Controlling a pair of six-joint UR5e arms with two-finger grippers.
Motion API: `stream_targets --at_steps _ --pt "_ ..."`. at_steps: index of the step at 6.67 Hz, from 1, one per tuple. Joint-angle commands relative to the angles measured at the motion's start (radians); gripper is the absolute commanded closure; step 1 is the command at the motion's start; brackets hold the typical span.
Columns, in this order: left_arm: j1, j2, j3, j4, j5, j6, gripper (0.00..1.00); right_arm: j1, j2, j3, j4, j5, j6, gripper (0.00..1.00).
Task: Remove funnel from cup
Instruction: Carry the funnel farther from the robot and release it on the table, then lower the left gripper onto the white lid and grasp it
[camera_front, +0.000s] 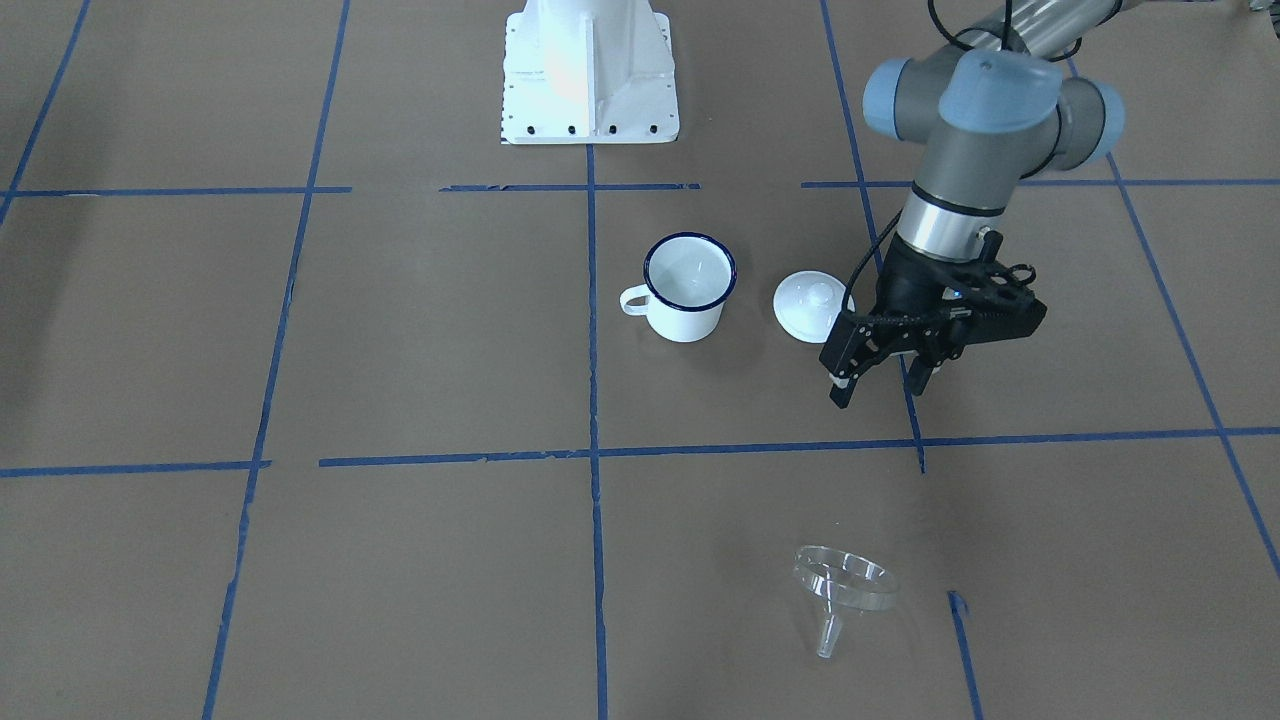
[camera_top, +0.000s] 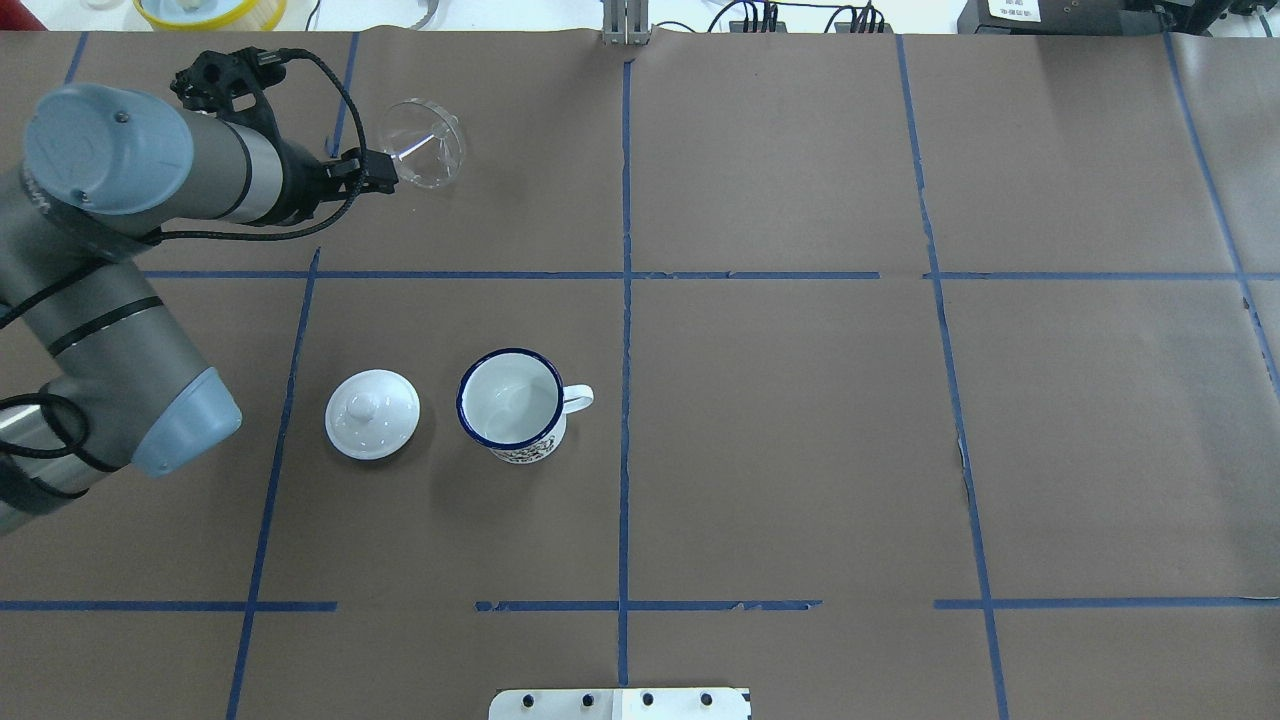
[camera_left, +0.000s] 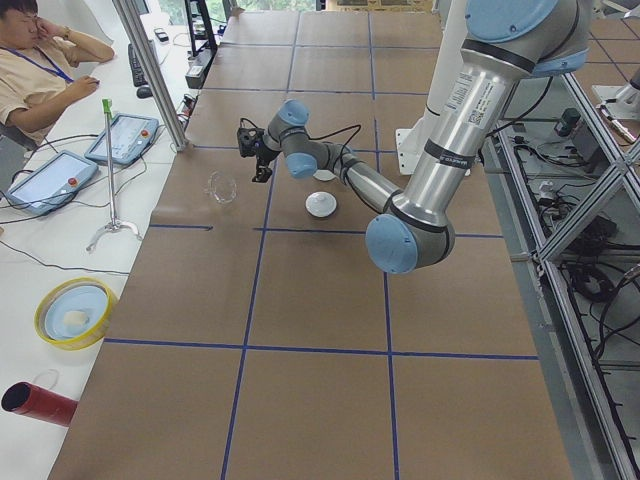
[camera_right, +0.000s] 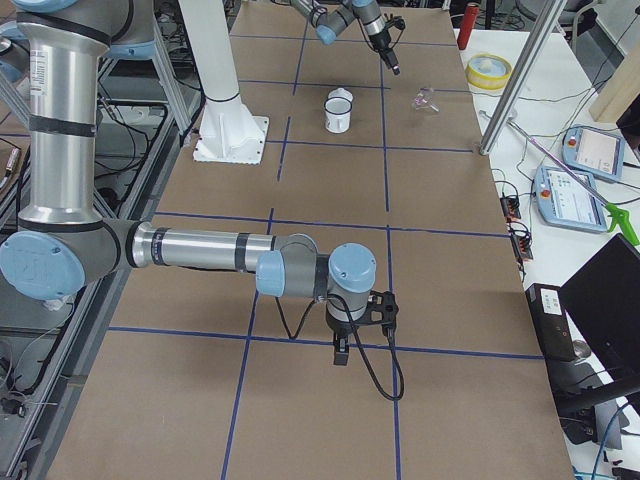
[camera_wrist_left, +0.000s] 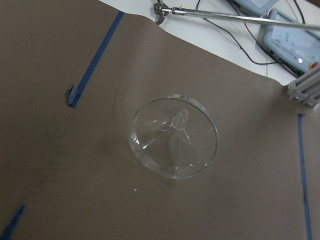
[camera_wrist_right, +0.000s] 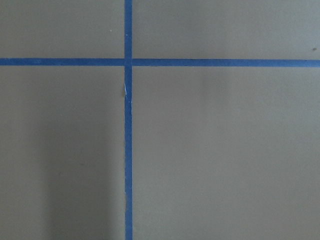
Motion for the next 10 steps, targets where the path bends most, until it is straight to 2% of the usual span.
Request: stream_targets --at_steps 1,2,3,6,8,10 --pt "0.01 0.054 -0.101 0.171 -0.089 0.12 0.0 0.0 0.0 0.0 0.0 0.0 0.0 0.0" --pt "0.052 0.067 -0.096 0.168 -0.143 0.116 0.0 0.0 0.0 -0.002 0.0 0.0 0.0 0.0" --pt "0.109 0.078 -0.089 0.158 -0.151 0.105 0.0 0.0 0.0 0.0 0.0 0.0 0.0 0.0" --pt "0.149 0.077 -0.037 0.15 -0.153 0.105 0.0 0.0 0.0 0.0 0.0 0.0 0.0 0.0" --pt "0.169 0.077 0.031 0.063 -0.153 0.102 0.0 0.0 0.0 0.0 0.0 0.0 0.0 0.0" --pt "0.171 0.077 0.036 0.058 -0.154 0.105 0.0 0.0 0.0 0.0 0.0 0.0 0.0 0.0"
